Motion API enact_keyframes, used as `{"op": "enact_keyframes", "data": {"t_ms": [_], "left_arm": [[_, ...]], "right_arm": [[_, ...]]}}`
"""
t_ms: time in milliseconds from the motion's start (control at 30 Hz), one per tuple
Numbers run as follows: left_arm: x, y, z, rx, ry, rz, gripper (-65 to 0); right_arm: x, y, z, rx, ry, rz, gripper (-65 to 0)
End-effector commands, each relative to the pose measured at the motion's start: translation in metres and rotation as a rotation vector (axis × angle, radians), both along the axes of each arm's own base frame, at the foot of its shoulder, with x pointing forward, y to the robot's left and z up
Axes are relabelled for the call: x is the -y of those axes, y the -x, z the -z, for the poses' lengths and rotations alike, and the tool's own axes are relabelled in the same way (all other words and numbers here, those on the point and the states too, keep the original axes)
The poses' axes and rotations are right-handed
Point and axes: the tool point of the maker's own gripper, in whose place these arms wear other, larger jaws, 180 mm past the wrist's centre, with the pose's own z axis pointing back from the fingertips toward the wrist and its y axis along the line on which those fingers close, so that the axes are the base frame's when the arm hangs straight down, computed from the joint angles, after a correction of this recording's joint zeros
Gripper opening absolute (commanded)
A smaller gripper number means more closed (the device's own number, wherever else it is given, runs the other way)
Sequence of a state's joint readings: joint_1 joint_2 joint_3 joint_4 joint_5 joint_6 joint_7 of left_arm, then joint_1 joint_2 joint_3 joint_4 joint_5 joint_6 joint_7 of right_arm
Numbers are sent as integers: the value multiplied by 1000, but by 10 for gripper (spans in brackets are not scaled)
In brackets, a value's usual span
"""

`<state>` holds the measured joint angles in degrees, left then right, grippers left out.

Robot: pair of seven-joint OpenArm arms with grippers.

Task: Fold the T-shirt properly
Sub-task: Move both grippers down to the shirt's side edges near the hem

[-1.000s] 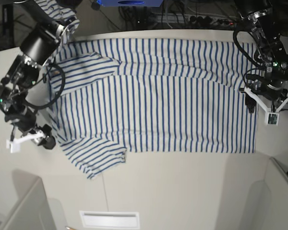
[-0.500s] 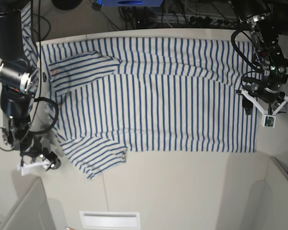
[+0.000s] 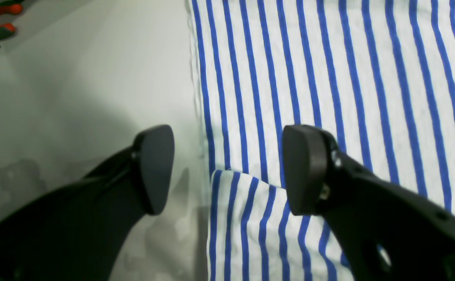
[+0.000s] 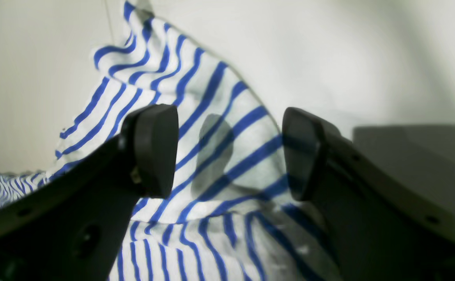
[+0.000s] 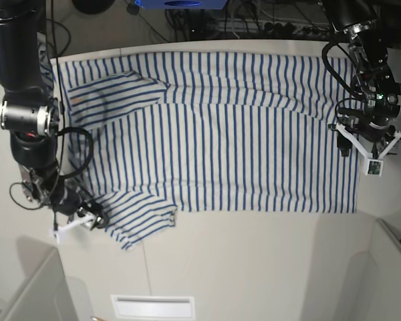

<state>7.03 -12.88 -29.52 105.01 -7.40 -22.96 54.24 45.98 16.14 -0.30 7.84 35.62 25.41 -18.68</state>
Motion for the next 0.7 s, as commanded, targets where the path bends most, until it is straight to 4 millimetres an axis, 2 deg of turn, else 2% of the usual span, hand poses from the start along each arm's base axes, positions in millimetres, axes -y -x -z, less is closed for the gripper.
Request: {"op": "enact_keyframes", "data": {"t_ms": [0, 100, 267, 333, 400, 567, 667], "left_arm": [[-4, -6, -12, 37, -24, 7, -234], [-5, -6, -12, 34, -24, 6, -234], [-8, -3, 3, -2, 1, -8, -234], [-11, -14, 2, 9, 14, -20, -234], [-14, -24, 6, 8, 37, -35, -234], [-19, -54, -10, 65, 57, -46, -227], [-25, -73, -5, 53, 91, -61, -225]], "right_arm": [[-2, -9, -12, 12, 17, -31, -260], [-3, -8, -11, 12, 47, -59, -260], [-4, -8, -11, 11, 56, -65, -263], [-4, -9, -11, 11, 58, -66, -284], [-4, -9, -11, 13, 59, -66, -339], [-4, -9, -11, 14, 60, -66, -536], [-5, -9, -10, 12, 60, -68, -650]]}}
